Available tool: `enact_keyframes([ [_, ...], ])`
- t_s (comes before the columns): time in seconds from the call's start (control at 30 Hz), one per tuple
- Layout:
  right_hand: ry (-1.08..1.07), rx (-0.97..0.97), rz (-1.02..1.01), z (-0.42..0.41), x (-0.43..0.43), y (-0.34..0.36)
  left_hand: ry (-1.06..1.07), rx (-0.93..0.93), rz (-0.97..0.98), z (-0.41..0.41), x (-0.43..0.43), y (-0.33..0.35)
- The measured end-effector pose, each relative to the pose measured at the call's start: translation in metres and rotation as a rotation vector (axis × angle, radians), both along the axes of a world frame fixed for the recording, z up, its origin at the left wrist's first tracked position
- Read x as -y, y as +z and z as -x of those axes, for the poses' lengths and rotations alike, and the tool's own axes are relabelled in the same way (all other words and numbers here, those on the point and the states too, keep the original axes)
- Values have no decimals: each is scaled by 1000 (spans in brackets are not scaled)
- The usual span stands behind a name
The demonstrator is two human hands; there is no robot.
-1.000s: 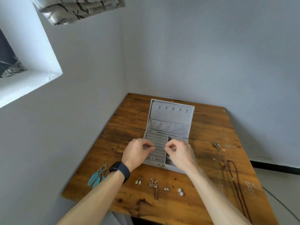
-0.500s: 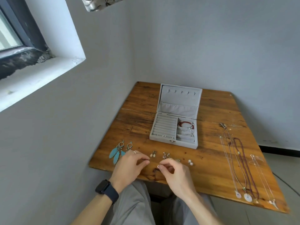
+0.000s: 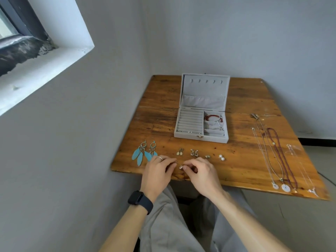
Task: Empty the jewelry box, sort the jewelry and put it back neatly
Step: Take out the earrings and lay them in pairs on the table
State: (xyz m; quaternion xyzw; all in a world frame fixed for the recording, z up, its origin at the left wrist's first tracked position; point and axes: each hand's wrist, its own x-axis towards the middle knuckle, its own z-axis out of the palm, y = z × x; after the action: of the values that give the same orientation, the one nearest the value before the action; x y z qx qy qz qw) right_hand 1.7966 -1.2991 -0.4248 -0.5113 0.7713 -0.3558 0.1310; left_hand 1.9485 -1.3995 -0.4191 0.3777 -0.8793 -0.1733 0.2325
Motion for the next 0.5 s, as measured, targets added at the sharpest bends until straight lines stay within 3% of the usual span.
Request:
enact_keyframes([
  [0.5,-22,-59,57,-4,-2,-7,-6,-17,-38,-3,0,-3],
])
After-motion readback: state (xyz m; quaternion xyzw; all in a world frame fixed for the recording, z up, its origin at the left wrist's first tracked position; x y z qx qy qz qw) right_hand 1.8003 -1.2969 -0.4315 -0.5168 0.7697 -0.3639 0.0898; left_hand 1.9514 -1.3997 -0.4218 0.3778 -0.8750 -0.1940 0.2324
